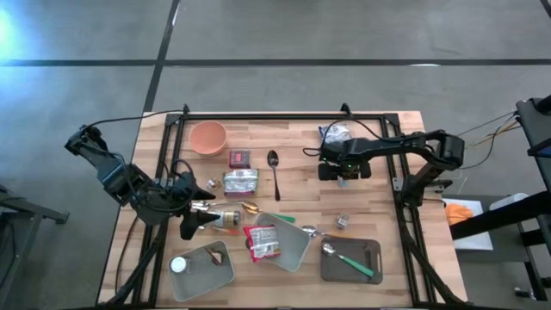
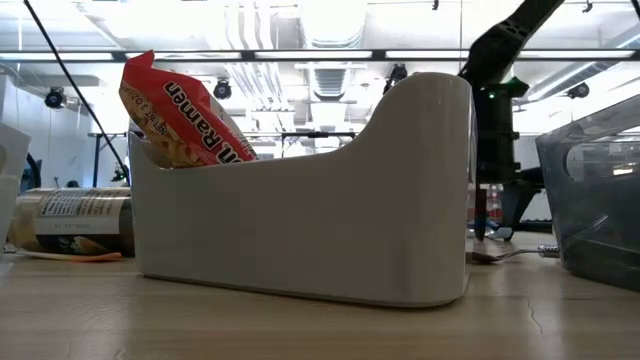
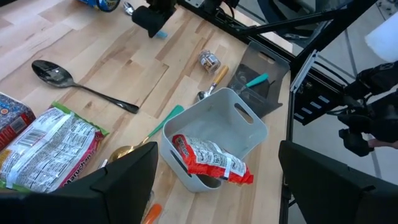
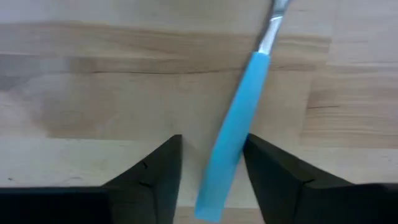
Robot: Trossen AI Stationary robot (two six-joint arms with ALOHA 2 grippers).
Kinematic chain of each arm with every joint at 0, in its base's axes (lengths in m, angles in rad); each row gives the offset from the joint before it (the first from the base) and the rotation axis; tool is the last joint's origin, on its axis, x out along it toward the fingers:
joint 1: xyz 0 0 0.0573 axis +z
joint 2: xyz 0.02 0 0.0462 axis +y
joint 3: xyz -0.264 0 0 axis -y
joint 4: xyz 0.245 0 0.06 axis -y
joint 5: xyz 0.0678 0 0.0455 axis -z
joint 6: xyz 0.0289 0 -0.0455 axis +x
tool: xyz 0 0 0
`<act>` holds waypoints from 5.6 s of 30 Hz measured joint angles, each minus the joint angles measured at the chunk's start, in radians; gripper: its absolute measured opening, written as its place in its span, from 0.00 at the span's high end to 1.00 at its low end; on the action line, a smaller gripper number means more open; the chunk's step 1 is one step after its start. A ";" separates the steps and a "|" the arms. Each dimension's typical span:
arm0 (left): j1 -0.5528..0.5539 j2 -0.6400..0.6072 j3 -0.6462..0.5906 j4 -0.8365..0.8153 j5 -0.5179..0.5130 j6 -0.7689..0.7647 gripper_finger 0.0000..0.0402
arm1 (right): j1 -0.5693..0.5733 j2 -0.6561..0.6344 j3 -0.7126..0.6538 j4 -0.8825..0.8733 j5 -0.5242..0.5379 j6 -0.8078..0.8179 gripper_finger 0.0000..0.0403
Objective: Pick & Place Food Item
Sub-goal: Put the light blue spoon into the black bin, then put the blue noodle pack into the right gray bin
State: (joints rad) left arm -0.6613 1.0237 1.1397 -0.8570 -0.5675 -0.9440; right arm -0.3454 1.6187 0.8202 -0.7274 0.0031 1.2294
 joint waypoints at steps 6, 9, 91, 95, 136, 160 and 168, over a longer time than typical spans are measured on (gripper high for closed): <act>0.000 0.000 0.000 0.000 0.000 -0.002 0.15 | 0.000 -0.040 -0.040 0.018 0.011 -0.006 0.78; 0.000 0.000 0.000 0.000 0.000 -0.002 0.15 | 0.000 -0.056 -0.044 0.019 0.022 -0.025 0.89; 0.003 0.000 0.000 -0.002 0.066 -0.078 0.15 | 1.211 0.055 0.316 -0.085 0.037 0.223 0.90; 0.002 0.000 0.000 -0.002 0.066 -0.078 0.15 | 1.188 0.033 0.239 -0.035 -0.002 0.249 0.90; 0.003 0.000 0.000 -0.010 0.067 -0.082 0.15 | 1.143 0.013 0.084 0.058 -0.030 0.098 0.73; 0.003 0.000 0.000 -0.009 0.068 -0.077 0.15 | 1.144 0.013 0.139 0.008 -0.031 0.042 0.42; 0.003 0.000 0.000 -0.009 0.068 -0.078 0.15 | 1.150 0.013 0.191 -0.065 -0.072 -0.078 0.65</act>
State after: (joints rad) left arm -0.6586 1.0233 1.1397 -0.8661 -0.4999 -1.0216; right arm 0.8048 1.6318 1.0117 -0.7920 -0.0692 1.1512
